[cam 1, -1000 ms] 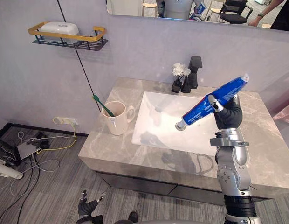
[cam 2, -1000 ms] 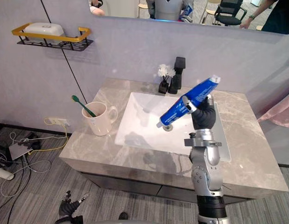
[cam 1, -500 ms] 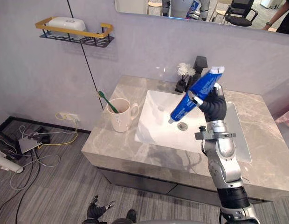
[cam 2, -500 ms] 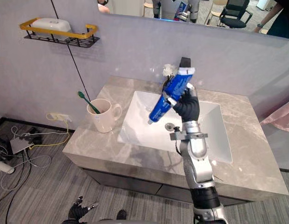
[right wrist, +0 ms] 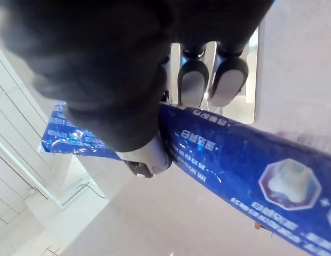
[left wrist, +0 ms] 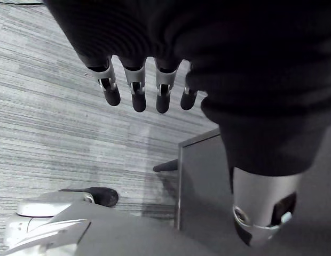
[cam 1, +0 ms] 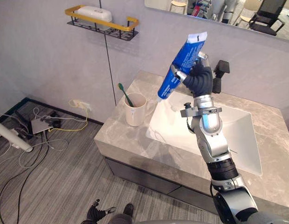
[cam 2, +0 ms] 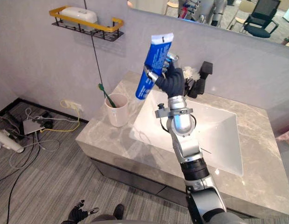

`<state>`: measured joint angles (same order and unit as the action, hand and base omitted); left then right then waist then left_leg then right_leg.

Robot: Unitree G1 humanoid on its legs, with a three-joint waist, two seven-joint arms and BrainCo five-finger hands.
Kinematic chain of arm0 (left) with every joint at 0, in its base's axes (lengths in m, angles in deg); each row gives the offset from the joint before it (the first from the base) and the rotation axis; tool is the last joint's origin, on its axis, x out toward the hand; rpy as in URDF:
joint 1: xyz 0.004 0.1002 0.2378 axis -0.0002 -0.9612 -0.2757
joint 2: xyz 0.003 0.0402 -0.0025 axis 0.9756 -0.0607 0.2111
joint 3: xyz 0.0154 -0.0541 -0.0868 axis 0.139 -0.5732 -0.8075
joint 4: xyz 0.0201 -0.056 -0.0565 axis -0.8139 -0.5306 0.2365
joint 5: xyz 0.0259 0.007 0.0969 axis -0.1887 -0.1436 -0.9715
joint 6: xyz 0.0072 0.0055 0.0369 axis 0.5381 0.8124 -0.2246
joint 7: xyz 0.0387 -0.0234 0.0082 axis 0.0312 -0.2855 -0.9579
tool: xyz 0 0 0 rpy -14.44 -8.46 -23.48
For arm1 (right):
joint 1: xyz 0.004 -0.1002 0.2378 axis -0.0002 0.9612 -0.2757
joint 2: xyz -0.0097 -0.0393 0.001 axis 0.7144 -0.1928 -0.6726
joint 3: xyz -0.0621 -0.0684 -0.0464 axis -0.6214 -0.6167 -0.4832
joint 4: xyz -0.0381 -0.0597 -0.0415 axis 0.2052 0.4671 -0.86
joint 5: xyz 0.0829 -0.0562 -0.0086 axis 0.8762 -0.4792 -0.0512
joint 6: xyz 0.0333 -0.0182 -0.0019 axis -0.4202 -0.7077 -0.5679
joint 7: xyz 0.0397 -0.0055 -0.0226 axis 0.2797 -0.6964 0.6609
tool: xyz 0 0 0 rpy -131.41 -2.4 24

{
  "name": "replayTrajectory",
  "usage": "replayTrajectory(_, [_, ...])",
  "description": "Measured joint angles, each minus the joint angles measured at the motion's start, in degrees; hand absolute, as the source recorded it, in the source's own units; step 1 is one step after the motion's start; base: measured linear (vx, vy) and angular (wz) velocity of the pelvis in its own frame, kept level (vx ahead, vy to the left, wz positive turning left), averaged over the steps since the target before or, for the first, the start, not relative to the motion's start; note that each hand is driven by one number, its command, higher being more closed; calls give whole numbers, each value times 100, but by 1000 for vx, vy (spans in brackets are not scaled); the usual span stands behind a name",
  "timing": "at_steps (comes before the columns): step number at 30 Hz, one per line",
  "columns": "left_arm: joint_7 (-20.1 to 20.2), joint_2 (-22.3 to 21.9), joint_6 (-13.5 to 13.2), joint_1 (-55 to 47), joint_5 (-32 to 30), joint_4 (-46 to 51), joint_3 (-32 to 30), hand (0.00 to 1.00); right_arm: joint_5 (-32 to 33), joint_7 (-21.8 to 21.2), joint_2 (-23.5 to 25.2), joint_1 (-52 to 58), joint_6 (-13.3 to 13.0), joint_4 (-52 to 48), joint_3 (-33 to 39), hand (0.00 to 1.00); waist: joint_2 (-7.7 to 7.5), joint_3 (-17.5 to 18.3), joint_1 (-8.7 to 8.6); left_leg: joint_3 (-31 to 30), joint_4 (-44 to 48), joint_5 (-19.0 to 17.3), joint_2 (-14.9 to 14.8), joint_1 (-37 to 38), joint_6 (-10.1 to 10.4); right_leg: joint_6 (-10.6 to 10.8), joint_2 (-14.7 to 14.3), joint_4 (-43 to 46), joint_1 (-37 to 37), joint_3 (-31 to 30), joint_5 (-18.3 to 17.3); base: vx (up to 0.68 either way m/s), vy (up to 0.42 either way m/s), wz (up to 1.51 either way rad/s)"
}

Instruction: Organize washtable

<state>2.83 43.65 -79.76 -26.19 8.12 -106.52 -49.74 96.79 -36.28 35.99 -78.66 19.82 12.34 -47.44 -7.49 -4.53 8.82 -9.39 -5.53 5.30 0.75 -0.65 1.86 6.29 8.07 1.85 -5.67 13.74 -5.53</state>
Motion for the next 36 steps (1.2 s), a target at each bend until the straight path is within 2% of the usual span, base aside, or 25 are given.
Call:
replayTrajectory(2, [-1, 21, 0, -1, 3, 0, 50, 0, 6, 14, 37, -119, -5, 46, -27, 100, -2, -3, 13, -7, 2, 16, -2, -44, 7, -3, -7, -1, 16, 36, -2, -21, -17, 13])
replayTrajectory(6, [-4, 45, -1, 34, 53, 7, 137, 0, 30, 157, 39, -378, -6, 349, -130, 100, -1, -54, 150, -5, 2, 19, -17, -54, 10, -4, -21, -1, 28, 32, -2, -8, -4, 1])
replayTrajectory(18, [-11, 71, -1, 108, 170, 46, 178, 0, -23, 345, 133, -781, 80, 926, -133, 100, -20, -279, 281, -8, 7, 32, -70, -232, 30, -10, -80, -6, 195, 36, 1, -6, -2, 0])
replayTrajectory(30, [-15, 71, -4, 111, 297, 145, 198, 0, -11, 306, 125, -956, 151, 1399, -179, 100, 0, -461, 305, -11, 8, 29, -75, -262, 32, -10, -85, -10, 215, 37, 1, -6, 0, 0])
replayTrajectory(36, [-16, 71, -3, 112, 378, 147, 218, 0, 51, 200, 122, -1245, 240, 1553, -423, 100, 16, -473, 308, -1, 8, 29, -83, -316, 33, -13, -91, -7, 286, 27, 3, 0, 0, 0])
